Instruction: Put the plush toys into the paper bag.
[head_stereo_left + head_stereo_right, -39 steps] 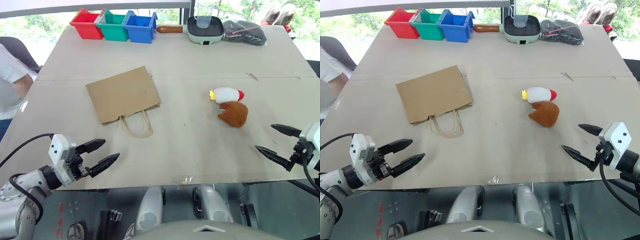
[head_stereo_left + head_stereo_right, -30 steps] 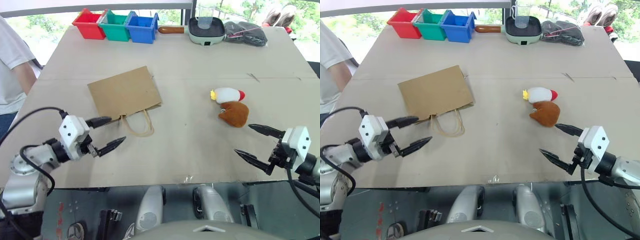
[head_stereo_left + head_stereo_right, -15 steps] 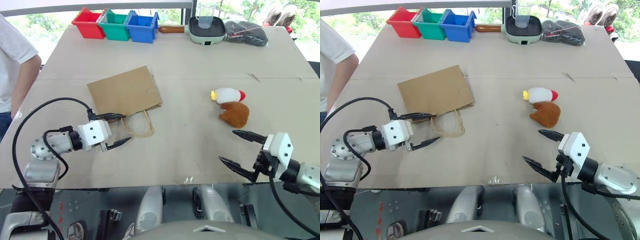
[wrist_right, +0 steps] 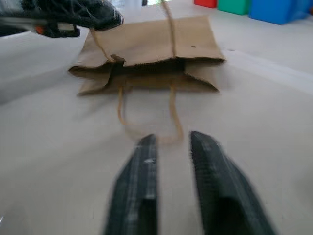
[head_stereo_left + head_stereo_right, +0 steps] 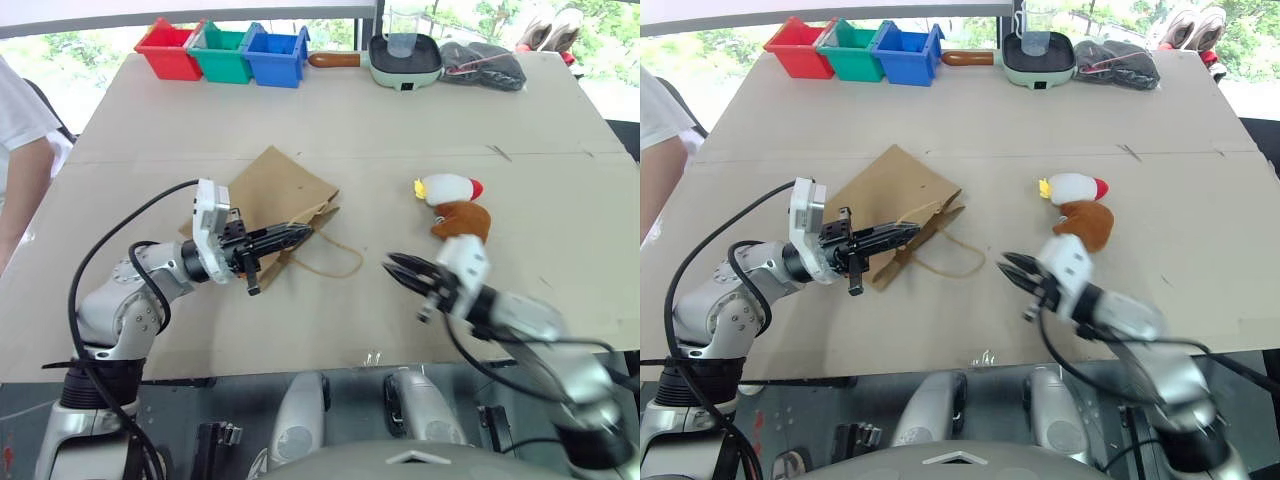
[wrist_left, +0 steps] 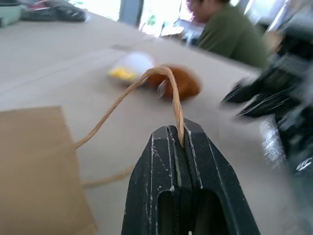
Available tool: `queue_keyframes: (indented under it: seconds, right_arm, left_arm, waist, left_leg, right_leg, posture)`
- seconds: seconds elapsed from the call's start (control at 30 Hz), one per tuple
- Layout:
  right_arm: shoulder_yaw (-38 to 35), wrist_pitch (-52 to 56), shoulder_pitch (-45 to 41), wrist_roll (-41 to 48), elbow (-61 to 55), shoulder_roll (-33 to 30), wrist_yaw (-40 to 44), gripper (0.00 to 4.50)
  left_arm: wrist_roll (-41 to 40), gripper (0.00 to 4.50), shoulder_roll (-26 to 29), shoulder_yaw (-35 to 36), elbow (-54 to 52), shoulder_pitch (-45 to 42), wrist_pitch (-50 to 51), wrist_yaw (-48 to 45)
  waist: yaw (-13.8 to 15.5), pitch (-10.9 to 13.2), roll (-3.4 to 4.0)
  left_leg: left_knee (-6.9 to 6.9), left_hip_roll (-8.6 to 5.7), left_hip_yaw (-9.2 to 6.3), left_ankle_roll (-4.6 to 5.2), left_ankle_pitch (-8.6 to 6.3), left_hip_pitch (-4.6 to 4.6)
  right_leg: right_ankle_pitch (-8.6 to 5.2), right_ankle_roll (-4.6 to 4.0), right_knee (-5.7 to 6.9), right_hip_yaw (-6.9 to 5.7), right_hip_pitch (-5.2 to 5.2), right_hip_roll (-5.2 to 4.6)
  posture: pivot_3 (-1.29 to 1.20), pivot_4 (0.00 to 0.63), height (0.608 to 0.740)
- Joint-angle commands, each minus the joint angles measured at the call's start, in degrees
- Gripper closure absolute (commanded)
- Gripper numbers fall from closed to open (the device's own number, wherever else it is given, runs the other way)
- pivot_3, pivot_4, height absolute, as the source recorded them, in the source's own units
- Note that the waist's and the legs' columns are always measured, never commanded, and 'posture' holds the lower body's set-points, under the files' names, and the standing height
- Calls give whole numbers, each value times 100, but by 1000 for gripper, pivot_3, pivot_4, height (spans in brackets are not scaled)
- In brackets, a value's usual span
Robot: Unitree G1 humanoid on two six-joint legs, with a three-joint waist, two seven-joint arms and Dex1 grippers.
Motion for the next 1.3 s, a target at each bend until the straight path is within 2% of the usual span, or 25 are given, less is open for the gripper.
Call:
queue_keyframes:
  seconds: [0.03,0.23,0.37,0.47,0.63,0.7,0.8,0.9,0.97,1.07,1.17,1.23,1.3]
  right_arm:
    - [494,-169,-614,-349,735,305,61,4447]
    - [874,-805,-2015,-567,3382,1408,534,4447]
    - [952,-1503,-2343,-866,4717,1919,632,4447]
    - [912,-1988,-2591,-1211,5923,2320,293,4447]
    - [794,-2270,-2755,-1580,6698,2524,-83,4447]
    - [801,-2217,-2776,-1741,6770,2509,-219,4447]
    - [777,-2230,-2856,-1908,6764,2475,-399,4447]
    - [697,-2189,-2897,-1939,6561,2428,-416,4447]
    - [652,-2055,-2829,-1930,6338,2353,-395,4447]
    - [726,-1921,-2681,-2006,5956,2209,-316,4447]
    - [698,-1742,-2500,-1961,5281,2110,-245,4447]
    - [396,-1108,-2438,-1482,4645,2085,-32,4447]
    - [185,-648,-2378,-1168,4061,2008,108,3936]
  left_arm:
    - [-443,4500,-36,257,-401,-101,368,206]
    - [-805,4500,-311,527,-622,-347,592,742]
    - [-1233,4500,-410,900,-695,-592,772,1310]
    - [-1547,4500,-378,1302,-665,-858,819,1876]
    - [-1849,4500,-261,1795,-498,-1078,910,2477]
    - [-1779,4500,-109,1929,-557,-1002,930,2534]
    - [-1539,4500,42,1946,-679,-813,874,2533]
    - [-777,4500,15,1844,-723,-714,384,2678]
    - [-181,4500,-293,1780,-722,-748,-234,2867]
    - [323,4500,-628,1688,-687,-787,-642,3184]
    - [502,4500,-833,1467,-717,-789,-771,3101]
    - [531,4500,-893,1316,-752,-762,-794,2930]
    - [555,4500,-927,1229,-730,-753,-810,2818]
  waist:
    - [8,-1,-2]
    - [5,0,-8]
    - [-6,0,-8]
    - [-34,-3,-14]
    - [-70,-9,-16]
    - [-68,-9,-16]
    - [-64,-11,-12]
    - [-42,-11,-11]
    - [-27,-10,-10]
    - [5,-9,-8]
    - [77,-9,-7]
    - [105,-7,-9]
    - [115,-4,-9]
  left_leg:
    - [2,-2,-5,0,0,-1]
    - [0,-8,-6,-1,0,-6]
    - [-2,-7,-15,-1,0,-6]
    - [-2,-8,-12,-1,0,-2]
    - [-11,-6,-10,-3,1,36]
    - [-27,-6,-5,-3,1,80]
    - [-28,-6,-10,-3,1,99]
    - [-25,-6,-13,-4,2,110]
    - [-25,-6,-14,-11,6,110]
    - [-26,-7,-14,-19,11,106]
    - [-26,-12,-17,-20,10,92]
    - [-27,-15,-12,-20,10,81]
    - [-27,-15,-13,-20,10,65]
  right_leg:
    - [0,-1,9,-4,-1,0]
    - [2,-3,8,-8,-4,-6]
    - [1,-3,10,-14,-4,-5]
    - [2,-3,12,-10,-3,-8]
    - [3,-4,24,-3,19,0]
    - [1,-6,23,4,53,1]
    - [-3,-12,22,0,70,3]
    - [-4,-13,20,-3,85,3]
    - [-4,-13,18,-4,85,3]
    - [-4,-13,16,-4,85,0]
    - [-3,-12,9,-11,82,-7]
    - [-3,-11,4,-9,75,-11]
    - [-3,-11,3,-10,64,-13]
  posture:
    - [0,150,740]
    - [0,150,740]
    - [0,150,740]
    - [0,150,740]
    - [0,150,740]
    - [0,150,740]
    - [0,150,740]
    - [0,150,740]
    - [0,150,740]
    - [0,150,740]
    - [0,150,740]
    - [0,150,740]
    - [0,150,740]
